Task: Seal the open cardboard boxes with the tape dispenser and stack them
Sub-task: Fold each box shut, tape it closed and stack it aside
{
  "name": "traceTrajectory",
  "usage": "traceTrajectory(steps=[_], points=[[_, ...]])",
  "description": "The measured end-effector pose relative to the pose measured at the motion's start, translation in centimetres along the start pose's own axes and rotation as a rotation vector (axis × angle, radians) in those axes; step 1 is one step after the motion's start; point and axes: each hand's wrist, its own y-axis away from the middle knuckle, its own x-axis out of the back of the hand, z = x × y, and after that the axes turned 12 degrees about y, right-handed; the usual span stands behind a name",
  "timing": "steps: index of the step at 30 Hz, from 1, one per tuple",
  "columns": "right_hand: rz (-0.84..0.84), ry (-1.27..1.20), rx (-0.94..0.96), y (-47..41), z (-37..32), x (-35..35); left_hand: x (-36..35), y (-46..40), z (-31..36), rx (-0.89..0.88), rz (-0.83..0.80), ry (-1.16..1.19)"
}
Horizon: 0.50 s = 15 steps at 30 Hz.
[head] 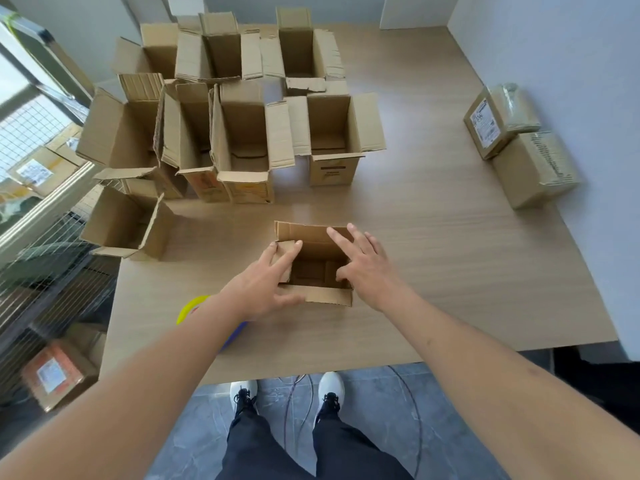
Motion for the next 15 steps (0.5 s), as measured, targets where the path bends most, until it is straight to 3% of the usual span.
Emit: traceTrajectory(steps=[7, 15], points=[[0.066, -0.200, -0.188, -1.9, -0.2, -0.1, -0.7, -0.1, -0.3, 0.050, 0.028, -0.126], [0.119, -0.557, -0.355, -2.9, -0.4, 0.0, -1.5, -1.1, 0.9, 0.087, 0.299, 0.017]])
